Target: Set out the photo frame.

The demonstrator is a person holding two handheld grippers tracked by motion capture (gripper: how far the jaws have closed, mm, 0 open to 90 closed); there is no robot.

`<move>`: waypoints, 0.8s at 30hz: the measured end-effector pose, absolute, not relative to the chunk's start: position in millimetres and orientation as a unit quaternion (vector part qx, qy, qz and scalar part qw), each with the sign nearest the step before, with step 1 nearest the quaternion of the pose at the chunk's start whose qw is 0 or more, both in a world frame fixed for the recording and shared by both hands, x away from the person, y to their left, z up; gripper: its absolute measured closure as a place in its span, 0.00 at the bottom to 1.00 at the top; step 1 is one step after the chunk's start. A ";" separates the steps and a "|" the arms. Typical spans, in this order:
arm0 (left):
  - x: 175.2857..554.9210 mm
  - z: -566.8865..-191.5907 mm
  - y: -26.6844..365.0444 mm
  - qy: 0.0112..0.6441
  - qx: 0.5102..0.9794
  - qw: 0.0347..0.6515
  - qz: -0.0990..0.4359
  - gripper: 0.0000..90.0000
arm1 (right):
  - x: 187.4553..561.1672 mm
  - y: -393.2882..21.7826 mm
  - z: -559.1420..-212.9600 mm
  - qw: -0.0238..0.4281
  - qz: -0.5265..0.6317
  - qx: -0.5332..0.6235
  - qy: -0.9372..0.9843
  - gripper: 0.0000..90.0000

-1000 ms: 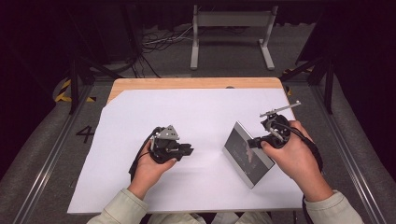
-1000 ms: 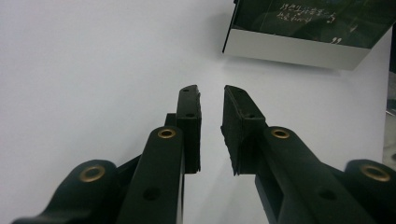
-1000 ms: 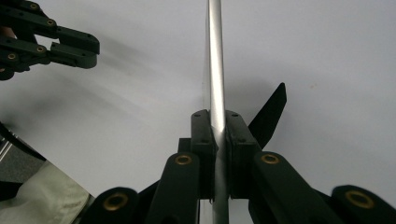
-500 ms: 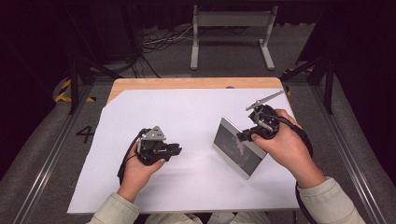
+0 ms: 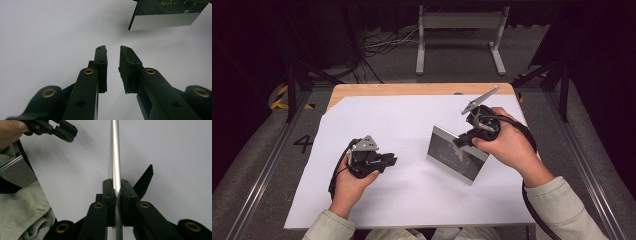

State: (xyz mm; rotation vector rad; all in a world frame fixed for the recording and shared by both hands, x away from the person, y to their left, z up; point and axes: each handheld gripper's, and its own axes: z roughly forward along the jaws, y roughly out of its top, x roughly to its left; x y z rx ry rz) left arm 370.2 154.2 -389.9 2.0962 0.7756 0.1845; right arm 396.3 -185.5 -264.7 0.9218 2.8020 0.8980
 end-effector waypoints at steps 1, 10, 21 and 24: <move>369.6 -389.8 156.5 0.314 0.840 0.435 0.076 0.85 | 397.8 -184.0 -264.7 0.028 0.290 0.291 0.911 0.94; 362.8 -391.6 169.5 0.332 0.833 0.435 0.081 0.85 | 408.6 -168.6 -265.8 0.015 0.286 0.211 0.935 0.94; 356.3 -393.6 182.3 0.348 0.829 0.430 0.086 0.85 | 419.2 -147.7 -268.9 -0.003 0.272 0.130 0.953 0.94; 356.4 -394.0 181.9 0.348 0.828 0.431 0.086 0.85 | 423.5 -144.7 -271.2 -0.006 0.268 0.112 0.957 0.94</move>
